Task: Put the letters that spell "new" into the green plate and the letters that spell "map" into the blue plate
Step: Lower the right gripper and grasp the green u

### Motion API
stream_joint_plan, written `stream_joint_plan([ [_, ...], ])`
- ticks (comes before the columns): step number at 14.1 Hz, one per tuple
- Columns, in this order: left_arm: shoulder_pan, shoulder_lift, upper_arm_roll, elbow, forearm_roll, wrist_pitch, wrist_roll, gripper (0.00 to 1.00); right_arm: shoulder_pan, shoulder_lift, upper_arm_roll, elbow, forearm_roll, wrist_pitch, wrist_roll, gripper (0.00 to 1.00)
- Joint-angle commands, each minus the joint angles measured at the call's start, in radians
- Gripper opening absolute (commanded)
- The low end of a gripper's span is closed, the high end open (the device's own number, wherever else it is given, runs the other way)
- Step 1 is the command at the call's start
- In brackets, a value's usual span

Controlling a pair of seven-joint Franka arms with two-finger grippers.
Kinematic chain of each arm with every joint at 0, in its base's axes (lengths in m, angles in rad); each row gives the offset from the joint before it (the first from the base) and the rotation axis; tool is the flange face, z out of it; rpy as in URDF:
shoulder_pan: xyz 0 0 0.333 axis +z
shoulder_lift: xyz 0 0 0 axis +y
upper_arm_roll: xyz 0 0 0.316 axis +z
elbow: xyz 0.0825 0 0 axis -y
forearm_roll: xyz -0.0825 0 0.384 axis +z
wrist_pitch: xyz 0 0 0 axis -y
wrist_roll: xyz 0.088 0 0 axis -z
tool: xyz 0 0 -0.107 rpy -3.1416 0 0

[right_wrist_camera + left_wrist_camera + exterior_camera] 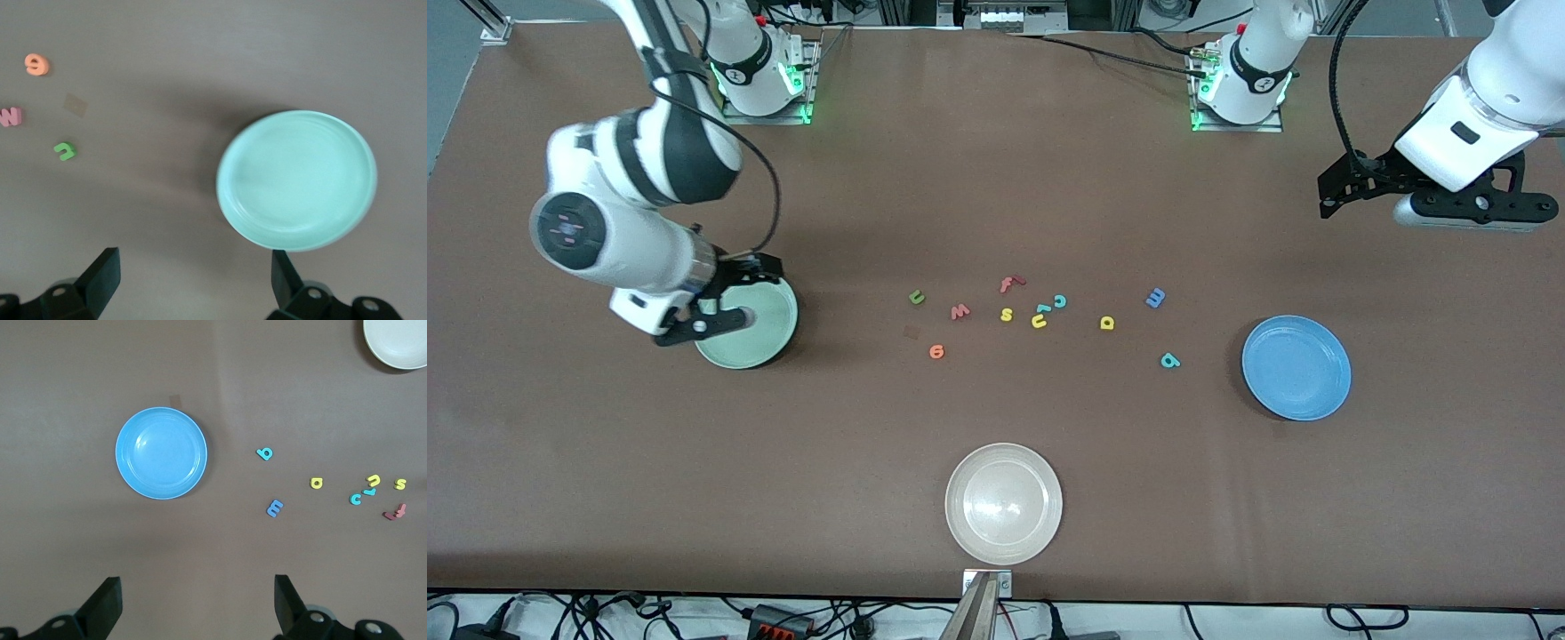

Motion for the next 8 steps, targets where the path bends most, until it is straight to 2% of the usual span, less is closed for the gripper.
stream_joint_plan([
  [1, 0.002, 0.008, -0.003, 0.027, 0.001, -0.023, 0.003, 1.0, 0.114, 0.072, -0.011, 0.019, 0.0, 0.064, -0.009, 1.0],
  [4, 0.002, 0.008, -0.003, 0.027, 0.001, -0.022, 0.002, 1.0, 0.199, 0.165, -0.011, 0.018, 0.0, 0.193, -0.003, 1.0],
  [8, 0.002, 0.009, -0.003, 0.029, -0.002, -0.042, -0.065, 1.0, 0.277, 0.221, -0.011, 0.019, 0.003, 0.304, 0.031, 1.0],
])
